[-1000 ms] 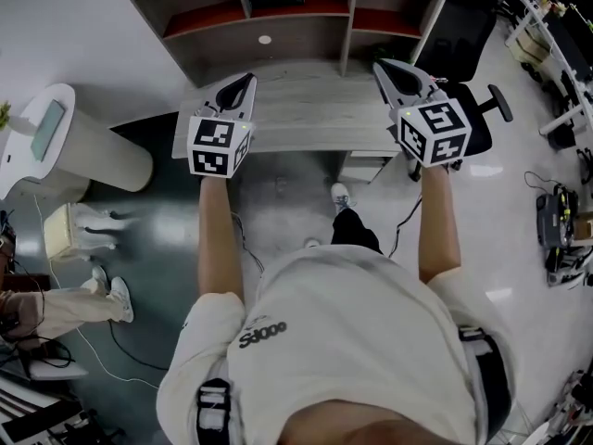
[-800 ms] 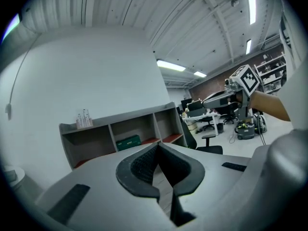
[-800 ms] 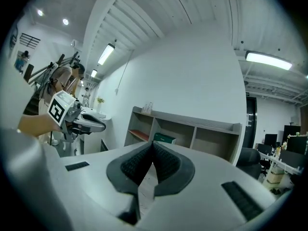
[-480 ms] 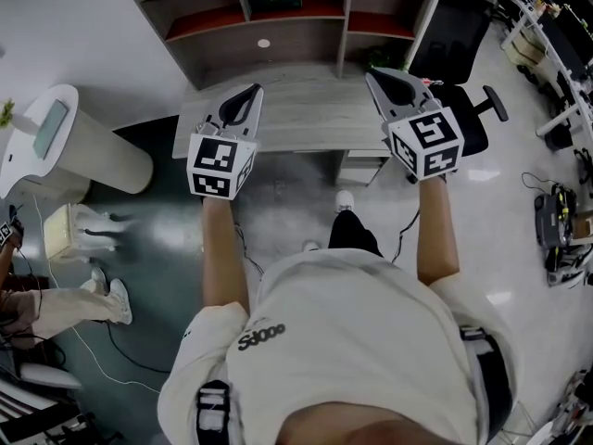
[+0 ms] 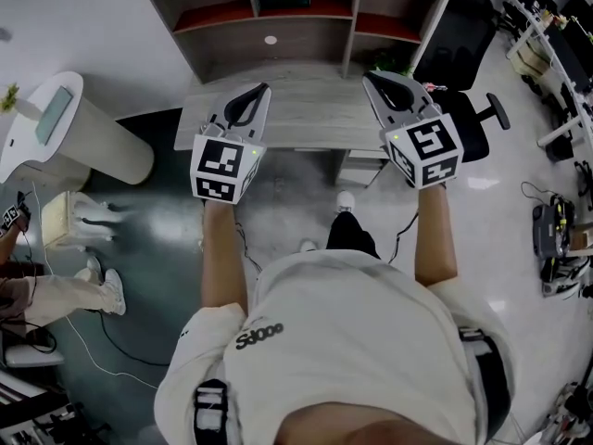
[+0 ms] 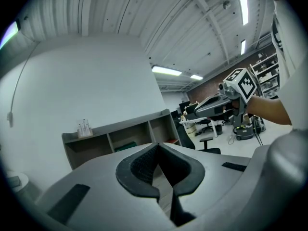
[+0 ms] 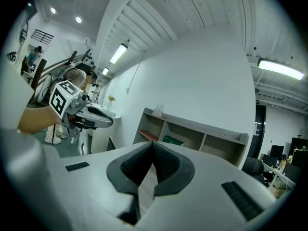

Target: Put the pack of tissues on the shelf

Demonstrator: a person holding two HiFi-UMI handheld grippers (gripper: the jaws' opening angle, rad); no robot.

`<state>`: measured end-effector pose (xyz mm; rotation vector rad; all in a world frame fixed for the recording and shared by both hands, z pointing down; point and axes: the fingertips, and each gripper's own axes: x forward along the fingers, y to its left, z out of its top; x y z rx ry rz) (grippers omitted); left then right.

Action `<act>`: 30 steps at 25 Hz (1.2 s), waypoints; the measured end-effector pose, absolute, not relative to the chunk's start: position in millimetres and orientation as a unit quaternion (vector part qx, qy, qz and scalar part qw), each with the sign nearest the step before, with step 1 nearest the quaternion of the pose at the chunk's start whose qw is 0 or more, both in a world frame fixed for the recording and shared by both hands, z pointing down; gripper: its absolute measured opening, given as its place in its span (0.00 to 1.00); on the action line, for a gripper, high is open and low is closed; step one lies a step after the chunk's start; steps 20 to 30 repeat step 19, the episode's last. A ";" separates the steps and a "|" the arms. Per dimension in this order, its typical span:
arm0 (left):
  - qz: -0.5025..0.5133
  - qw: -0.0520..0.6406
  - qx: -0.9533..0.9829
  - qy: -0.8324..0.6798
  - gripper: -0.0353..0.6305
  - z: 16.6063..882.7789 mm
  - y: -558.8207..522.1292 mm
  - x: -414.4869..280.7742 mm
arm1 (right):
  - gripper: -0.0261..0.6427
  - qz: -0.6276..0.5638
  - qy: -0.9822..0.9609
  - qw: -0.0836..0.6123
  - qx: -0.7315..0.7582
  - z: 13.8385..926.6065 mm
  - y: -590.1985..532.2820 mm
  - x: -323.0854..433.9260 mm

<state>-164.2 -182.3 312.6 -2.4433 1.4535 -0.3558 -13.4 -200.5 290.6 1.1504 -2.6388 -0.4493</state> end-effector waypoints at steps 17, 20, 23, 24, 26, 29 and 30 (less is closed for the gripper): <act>-0.142 0.127 -0.844 0.501 0.08 328.6 -196.1 -170.9 | 0.03 -0.142 -0.900 0.124 0.394 306.6 -217.4 -21.9; -0.144 0.124 -0.843 0.503 0.08 331.6 -197.9 -175.1 | 0.03 -0.142 -0.900 0.126 0.392 308.7 -219.4 -24.8; -0.144 0.124 -0.843 0.503 0.08 331.6 -197.9 -175.1 | 0.03 -0.142 -0.900 0.126 0.392 308.7 -219.4 -24.8; -0.144 0.124 -0.843 0.503 0.08 331.6 -197.9 -175.1 | 0.03 -0.142 -0.900 0.126 0.392 308.7 -219.4 -24.8; -0.144 0.124 -0.843 0.503 0.08 331.6 -197.9 -175.1 | 0.03 -0.142 -0.900 0.126 0.392 308.7 -219.4 -24.8; -0.144 0.124 -0.843 0.503 0.08 331.6 -197.9 -175.1 | 0.03 -0.142 -0.900 0.126 0.392 308.7 -219.4 -24.8; -0.144 0.124 -0.843 0.503 0.08 331.6 -197.9 -175.1 | 0.03 -0.142 -0.900 0.126 0.392 308.7 -219.4 -24.8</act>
